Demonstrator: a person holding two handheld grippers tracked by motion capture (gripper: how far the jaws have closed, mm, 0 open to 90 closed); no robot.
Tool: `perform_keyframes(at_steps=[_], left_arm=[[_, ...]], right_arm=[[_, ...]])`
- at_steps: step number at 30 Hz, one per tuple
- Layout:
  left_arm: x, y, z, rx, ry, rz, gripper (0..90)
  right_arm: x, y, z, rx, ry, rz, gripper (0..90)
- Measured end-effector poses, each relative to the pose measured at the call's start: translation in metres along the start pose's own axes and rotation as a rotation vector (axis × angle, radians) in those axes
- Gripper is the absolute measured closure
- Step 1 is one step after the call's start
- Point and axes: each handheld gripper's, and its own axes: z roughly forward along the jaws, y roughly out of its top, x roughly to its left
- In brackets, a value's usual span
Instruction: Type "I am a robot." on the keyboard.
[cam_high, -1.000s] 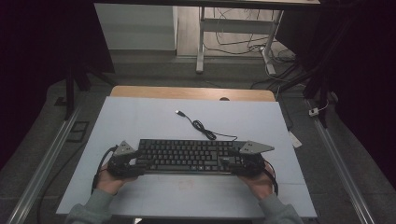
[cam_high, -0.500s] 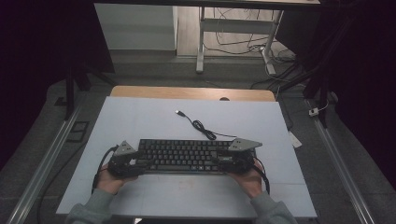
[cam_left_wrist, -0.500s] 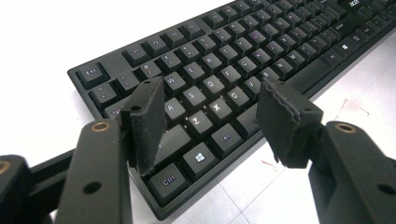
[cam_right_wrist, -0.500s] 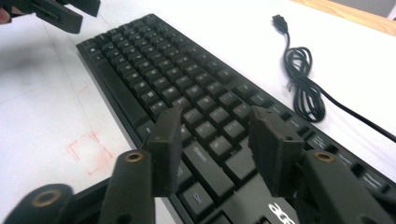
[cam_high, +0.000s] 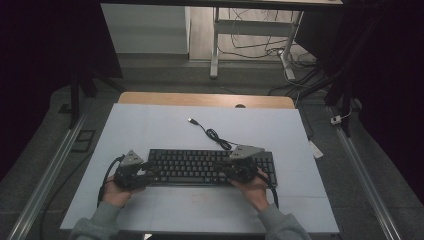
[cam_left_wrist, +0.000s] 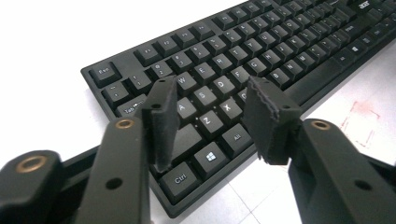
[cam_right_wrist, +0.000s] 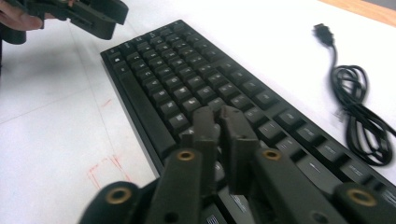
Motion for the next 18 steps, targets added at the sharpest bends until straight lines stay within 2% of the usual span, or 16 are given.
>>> perform_keyframes(at_steps=[4, 18], left_arm=[[0.001, 0.000, 0.001, 0.003, 0.000, 0.003, 61.5], [0.002, -0.001, 0.000, 0.008, 0.009, 0.005, 67.2]], right_arm=[[0.002, 0.004, 0.010, 0.014, 0.010, -0.008, 89.5], [0.004, 0.014, 0.030, 0.014, 0.022, -0.012, 89.6]])
